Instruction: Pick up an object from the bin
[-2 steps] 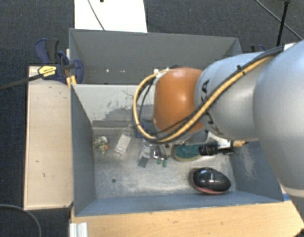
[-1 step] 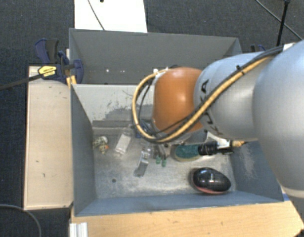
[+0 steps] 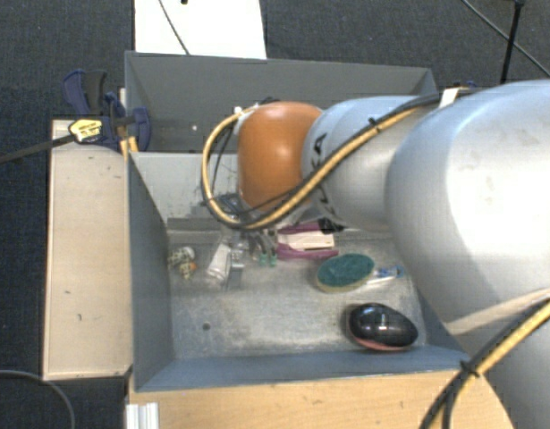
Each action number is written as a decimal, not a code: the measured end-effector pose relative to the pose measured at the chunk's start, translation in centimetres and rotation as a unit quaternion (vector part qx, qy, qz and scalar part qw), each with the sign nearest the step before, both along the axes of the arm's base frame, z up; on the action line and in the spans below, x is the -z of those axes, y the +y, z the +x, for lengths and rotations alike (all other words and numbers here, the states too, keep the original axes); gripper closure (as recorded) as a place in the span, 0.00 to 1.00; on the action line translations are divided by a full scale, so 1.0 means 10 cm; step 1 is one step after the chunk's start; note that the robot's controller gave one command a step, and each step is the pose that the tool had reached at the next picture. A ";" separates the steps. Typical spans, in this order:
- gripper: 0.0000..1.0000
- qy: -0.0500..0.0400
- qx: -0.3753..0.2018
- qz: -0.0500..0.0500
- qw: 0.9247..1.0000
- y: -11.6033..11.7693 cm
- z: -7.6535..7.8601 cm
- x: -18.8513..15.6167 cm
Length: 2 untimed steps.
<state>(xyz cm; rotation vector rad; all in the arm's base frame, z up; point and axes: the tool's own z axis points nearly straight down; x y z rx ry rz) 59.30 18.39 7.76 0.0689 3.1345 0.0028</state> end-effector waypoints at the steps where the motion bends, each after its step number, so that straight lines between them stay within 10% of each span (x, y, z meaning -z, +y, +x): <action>1: 0.00 -0.003 -0.064 0.000 0.998 0.04 -0.05 0.04; 2: 0.00 0.000 -0.229 -0.001 0.974 0.17 -0.12 0.06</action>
Offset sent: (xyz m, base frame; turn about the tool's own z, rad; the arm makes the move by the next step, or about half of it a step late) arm -0.0084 0.0035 -0.0076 -0.1288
